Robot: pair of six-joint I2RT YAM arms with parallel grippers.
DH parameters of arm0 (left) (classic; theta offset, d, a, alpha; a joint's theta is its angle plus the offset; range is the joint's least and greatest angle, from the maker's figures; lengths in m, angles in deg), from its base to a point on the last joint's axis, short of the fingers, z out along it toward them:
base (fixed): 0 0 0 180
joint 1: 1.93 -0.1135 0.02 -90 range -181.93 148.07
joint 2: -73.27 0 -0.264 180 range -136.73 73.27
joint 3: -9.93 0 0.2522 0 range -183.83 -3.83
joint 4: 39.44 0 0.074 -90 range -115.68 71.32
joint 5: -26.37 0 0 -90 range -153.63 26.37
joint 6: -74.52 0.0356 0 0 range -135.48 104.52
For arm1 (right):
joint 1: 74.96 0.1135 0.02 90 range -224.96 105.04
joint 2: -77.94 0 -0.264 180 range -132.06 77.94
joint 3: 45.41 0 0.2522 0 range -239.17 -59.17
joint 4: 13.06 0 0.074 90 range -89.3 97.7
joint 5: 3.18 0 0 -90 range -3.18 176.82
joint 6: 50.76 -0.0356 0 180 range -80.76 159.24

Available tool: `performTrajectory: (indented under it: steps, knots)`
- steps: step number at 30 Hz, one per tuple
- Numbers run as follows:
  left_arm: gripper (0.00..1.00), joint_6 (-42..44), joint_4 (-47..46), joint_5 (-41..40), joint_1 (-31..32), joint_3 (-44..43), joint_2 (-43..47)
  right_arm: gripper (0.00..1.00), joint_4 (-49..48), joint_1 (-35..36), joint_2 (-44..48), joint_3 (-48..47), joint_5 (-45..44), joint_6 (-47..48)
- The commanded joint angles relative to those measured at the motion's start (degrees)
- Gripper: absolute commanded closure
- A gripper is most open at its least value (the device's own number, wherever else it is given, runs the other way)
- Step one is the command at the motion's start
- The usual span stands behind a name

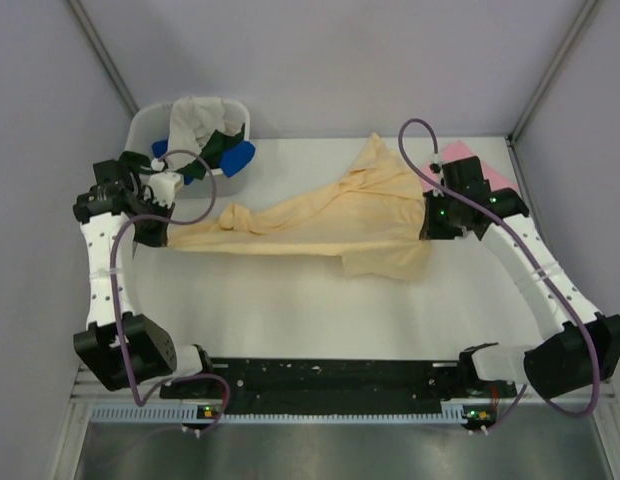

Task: Fold and stack the t-shirts
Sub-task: Flatten out the tshirt

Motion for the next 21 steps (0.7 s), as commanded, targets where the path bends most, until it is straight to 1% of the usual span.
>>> performTrajectory:
  steps: [1, 4, 8, 11, 14, 16, 18, 21]
  knots:
    - [1.0, 2.3, 6.1, -1.8, -0.7, -7.0, 4.4, 1.0, 11.5, -0.7, 5.3, -5.1, 4.7, 3.5]
    - [1.0, 1.2, 7.3, -2.9, -0.7, -13.7, 5.6, 1.0, 13.4, -0.7, 7.2, -9.4, 8.4, 3.3]
    - [1.0, -0.1, 8.5, -5.9, -0.8, -24.9, 8.0, 1.0, 18.1, -0.7, 8.8, -20.2, 11.4, 3.5]
    - [1.0, -1.3, 12.7, -7.8, -0.8, -38.7, 6.4, 1.0, 18.7, -0.8, 11.2, -28.8, 13.6, 3.3]
    - [1.0, -1.9, 14.8, -9.2, -0.8, -52.0, 4.0, 1.0, 18.6, -0.8, 12.0, -38.3, 14.3, 2.8]
    - [1.0, -2.0, 14.8, -10.7, -0.8, -58.4, 3.0, 1.0, 17.9, -0.8, 11.9, -42.5, 14.1, 2.9]
    - [1.0, -2.2, 14.0, -10.0, -0.8, -60.1, 2.5, 1.0, 16.0, -0.8, 11.7, -43.9, 12.4, 3.2]
    - [1.0, -3.4, 12.3, -5.0, -0.7, -55.6, 2.5, 1.0, 11.1, -0.8, 10.1, -41.3, 9.6, 3.3]
